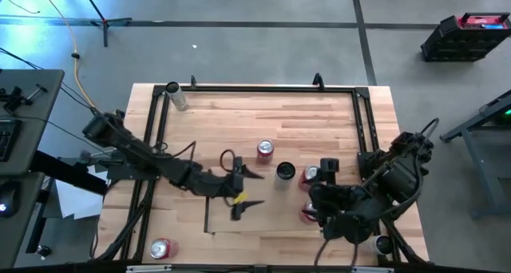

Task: Place canned beverage on shelf
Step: Put the bottom white yellow soda can on the shelf aligned with the white yellow soda can

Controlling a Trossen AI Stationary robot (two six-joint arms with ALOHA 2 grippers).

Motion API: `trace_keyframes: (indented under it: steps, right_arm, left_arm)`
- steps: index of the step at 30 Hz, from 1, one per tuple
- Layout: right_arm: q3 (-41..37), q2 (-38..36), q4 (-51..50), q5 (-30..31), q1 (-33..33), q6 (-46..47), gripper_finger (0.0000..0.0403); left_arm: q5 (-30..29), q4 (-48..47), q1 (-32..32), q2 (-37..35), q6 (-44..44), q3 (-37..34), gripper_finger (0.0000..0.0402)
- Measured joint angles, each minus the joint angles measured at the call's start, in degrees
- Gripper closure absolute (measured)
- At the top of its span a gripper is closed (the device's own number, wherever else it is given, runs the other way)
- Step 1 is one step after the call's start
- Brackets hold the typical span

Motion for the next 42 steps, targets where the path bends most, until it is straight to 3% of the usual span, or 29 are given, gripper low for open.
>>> trace_keyframes:
  steps: [4, 11, 16, 24, 30, 38, 42]
  right_arm:
    - [0.00, 0.00, 8.07, -2.12, 3.15, -2.58, 0.0091]
    - [0.04, 1.62, 20.40, -2.82, 12.16, -7.17, 0.0091]
    - [0.04, 5.08, 27.63, -2.51, 17.59, -6.77, 0.0091]
    - [0.02, 11.66, 39.52, -3.89, 21.78, -2.82, 0.0091]
    - [0.04, 14.04, 37.25, -4.39, 25.15, 10.30, 0.0091]
    - [0.04, 16.82, 21.15, -5.53, 30.49, 46.86, 0.0091]
    - [0.04, 17.63, 16.06, -7.45, 31.65, 57.90, 0.0091]
  left_arm:
    - [1.22, -0.06, -5.35, -2.10, 1.27, 0.00, 0.0069]
    - [5.57, 8.28, -12.78, -2.23, 10.49, 0.02, 0.0069]
    - [6.72, 12.88, -15.75, -2.23, 14.95, 0.02, 0.0069]
    - [8.39, 17.99, -18.83, -2.22, 15.11, 0.01, 0.0069]
    - [8.46, 18.13, -19.91, -2.16, 10.99, 0.02, 0.0069]
    - [6.73, 21.32, -19.64, 1.14, 6.70, 0.02, 0.0069]
    - [5.64, 23.81, -18.95, 2.85, 7.26, 0.02, 0.0069]
